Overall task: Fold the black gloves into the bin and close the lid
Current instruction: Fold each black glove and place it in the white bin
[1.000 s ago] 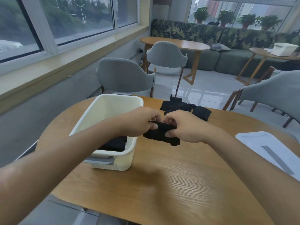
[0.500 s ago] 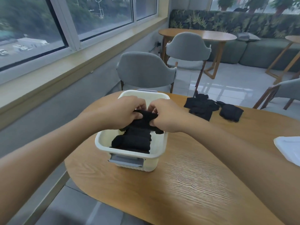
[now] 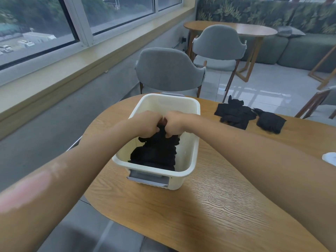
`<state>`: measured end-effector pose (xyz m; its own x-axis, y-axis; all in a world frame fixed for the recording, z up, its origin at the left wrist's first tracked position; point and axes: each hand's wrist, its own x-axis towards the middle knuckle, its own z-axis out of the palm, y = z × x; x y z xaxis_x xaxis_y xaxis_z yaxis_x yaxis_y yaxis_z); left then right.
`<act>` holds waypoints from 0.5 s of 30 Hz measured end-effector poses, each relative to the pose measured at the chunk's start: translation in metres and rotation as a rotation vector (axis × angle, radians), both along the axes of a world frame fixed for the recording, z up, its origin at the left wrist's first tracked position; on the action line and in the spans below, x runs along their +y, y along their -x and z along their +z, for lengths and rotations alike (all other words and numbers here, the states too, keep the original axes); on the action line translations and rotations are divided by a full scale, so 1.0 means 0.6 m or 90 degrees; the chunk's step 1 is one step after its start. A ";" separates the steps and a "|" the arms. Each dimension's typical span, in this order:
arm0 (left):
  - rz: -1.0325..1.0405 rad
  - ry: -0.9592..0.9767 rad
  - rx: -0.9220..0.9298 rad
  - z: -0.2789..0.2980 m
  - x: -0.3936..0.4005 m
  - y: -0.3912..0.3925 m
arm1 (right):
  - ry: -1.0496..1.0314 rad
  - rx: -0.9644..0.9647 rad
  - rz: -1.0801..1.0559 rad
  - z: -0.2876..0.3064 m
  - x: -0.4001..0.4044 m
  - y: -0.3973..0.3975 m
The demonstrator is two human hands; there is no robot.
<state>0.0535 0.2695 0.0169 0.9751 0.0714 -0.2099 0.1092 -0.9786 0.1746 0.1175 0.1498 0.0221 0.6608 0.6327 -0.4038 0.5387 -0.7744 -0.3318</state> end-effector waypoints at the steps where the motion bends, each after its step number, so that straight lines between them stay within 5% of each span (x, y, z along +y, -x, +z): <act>1: -0.004 -0.002 0.009 -0.004 0.000 -0.002 | 0.017 0.004 0.003 -0.004 0.004 -0.002; 10: -0.029 -0.020 0.105 -0.032 -0.002 0.003 | 0.065 0.132 0.005 -0.028 0.011 0.008; 15: -0.037 -0.083 -0.025 -0.042 -0.001 0.008 | 0.124 -0.039 0.040 -0.035 0.018 0.012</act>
